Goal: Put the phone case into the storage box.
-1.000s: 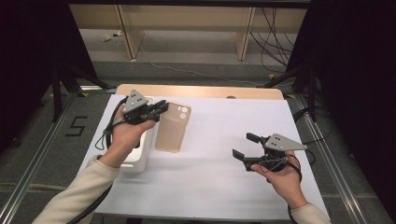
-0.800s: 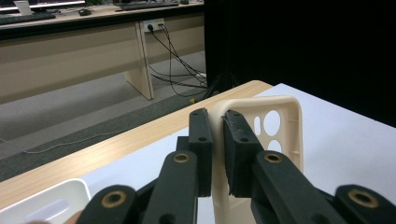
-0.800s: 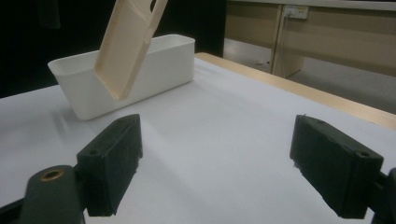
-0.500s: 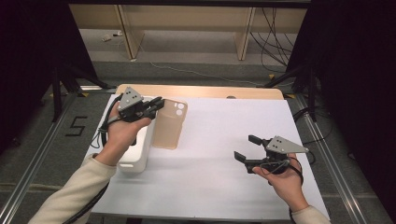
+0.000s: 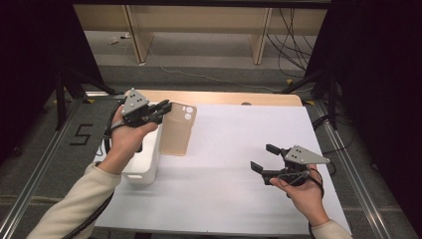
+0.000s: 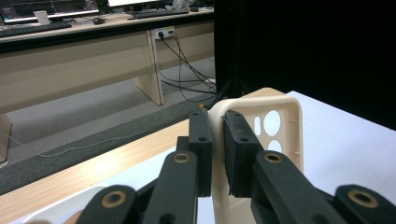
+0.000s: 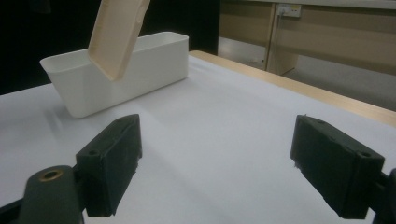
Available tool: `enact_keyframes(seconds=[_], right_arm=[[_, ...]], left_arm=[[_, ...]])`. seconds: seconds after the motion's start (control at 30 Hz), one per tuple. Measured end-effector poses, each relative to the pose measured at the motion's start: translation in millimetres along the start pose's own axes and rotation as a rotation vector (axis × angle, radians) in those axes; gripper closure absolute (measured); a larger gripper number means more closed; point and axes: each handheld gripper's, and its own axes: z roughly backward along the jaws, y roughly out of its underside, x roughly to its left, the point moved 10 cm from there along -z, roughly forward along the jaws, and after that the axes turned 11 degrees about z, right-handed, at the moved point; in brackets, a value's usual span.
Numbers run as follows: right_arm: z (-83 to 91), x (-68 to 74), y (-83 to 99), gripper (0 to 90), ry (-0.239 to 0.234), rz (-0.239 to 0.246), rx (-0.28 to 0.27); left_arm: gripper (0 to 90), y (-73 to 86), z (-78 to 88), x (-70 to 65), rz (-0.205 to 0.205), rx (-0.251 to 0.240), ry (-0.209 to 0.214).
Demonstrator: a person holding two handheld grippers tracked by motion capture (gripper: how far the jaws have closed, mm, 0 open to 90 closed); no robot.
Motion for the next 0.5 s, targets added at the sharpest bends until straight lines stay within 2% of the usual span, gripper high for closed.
enact_keyframes(seconds=[0.03,0.07,0.1,0.17,0.2,0.27,0.3,0.5], right_arm=[[0.3,-0.3,0.1,17.8,0.002,0.000,0.000],[4.4,-1.8,3.5,17.8,0.010,0.011,0.048],[4.1,-3.9,2.6,17.9,0.021,0.029,0.034],[4.0,-3.6,3.1,17.8,0.020,0.035,0.034],[0.7,-2.4,0.5,17.8,0.012,0.030,-0.006],[0.4,-2.0,1.0,17.8,0.015,0.029,-0.008],[1.6,-2.1,2.6,17.8,0.019,0.028,0.010],[1.8,-1.8,3.4,17.8,0.018,0.034,0.009]], left_arm=[[82.3,-0.5,0.1,0.4,-0.001,-0.002,-0.001],[82.3,-1.2,0.3,0.9,0.000,-0.004,-0.002],[82.3,-1.6,0.5,1.4,0.002,-0.006,-0.004],[82.3,-2.5,0.9,2.2,0.004,-0.009,-0.004],[82.3,-2.8,1.2,2.6,0.001,-0.008,-0.004],[82.3,-3.8,1.9,3.6,0.001,-0.011,-0.008],[82.3,-4.0,2.2,3.9,0.001,-0.012,-0.008],[82.4,-5.4,4.5,7.0,0.000,-0.014,-0.015]])
